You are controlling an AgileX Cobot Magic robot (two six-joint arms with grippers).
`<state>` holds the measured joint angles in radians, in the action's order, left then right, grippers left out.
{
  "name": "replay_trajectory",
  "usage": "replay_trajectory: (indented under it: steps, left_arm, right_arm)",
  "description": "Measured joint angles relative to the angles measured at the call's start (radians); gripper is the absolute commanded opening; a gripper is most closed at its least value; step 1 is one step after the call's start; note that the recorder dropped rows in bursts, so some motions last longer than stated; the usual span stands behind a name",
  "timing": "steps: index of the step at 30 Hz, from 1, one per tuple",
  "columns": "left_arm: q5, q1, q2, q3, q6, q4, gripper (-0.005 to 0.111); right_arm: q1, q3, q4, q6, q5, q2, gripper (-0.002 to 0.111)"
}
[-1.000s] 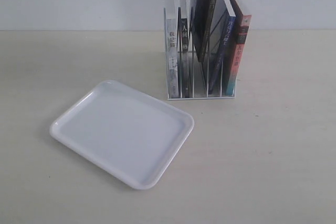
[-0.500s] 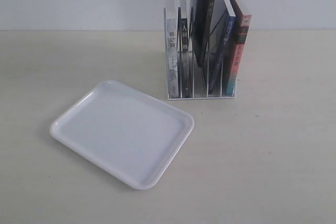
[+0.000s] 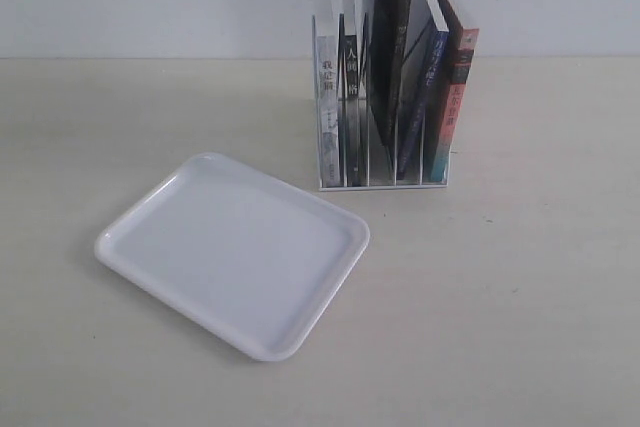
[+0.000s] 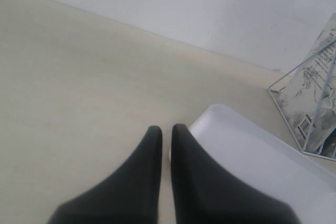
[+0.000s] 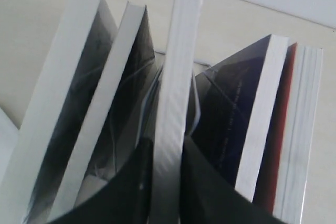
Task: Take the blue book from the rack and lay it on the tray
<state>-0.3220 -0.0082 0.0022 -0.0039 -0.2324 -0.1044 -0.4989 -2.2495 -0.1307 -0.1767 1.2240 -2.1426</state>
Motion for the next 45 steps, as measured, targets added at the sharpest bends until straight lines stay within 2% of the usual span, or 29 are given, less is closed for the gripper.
replay_trajectory:
  steps: [1,3,5,7,13,15,26,35,38,41,43,45]
  left_arm:
    - [0.000,0.000,0.000,0.000,0.000,0.000,0.006]
    - [0.000,0.000,0.000,0.000,0.000,0.000,0.006]
    - [0.000,0.000,0.000,0.000,0.000,0.000,0.006]
    - [0.000,0.000,0.000,0.000,0.000,0.000,0.006]
    - [0.000,0.000,0.000,0.000,0.000,0.000,0.006]
    - [0.000,0.000,0.000,0.000,0.000,0.000,0.006]
    - [0.000,0.000,0.000,0.000,0.000,0.000,0.006]
    - [0.000,0.000,0.000,0.000,0.000,0.000,0.006]
    - [0.000,0.000,0.000,0.000,0.000,0.000,0.006]
    - [0.000,0.000,0.000,0.000,0.000,0.000,0.006]
    - [0.000,0.000,0.000,0.000,0.000,0.000,0.006]
    - [0.000,0.000,0.000,0.000,0.000,0.000,0.006]
  right_arm:
    - [0.000,0.000,0.000,0.002,0.002,0.000,0.033]
    - [0.000,0.000,0.007,0.013,0.002,0.000,0.042]
    - [0.000,-0.002,0.011,0.018,0.002,0.000,0.043]
    - [0.000,-0.002,0.011,0.018,0.002,0.000,0.038]
    - [0.000,-0.002,-0.022,0.018,0.002,0.030,0.006]
    - [0.000,-0.002,-0.036,0.018,0.002,0.046,0.000]
    - [0.000,0.010,-0.050,0.023,0.002,0.072,0.000]
    - [0.063,0.199,-0.038,0.025,0.000,0.175,0.001]
    - [0.067,0.224,-0.037,0.015,0.003,0.169,0.012]
    - [0.067,0.229,-0.010,0.015,0.003,0.167,0.035]
    - [0.067,0.229,0.008,0.018,0.003,0.167,0.046]
    - [0.067,0.229,0.027,0.022,0.003,0.167,0.048]
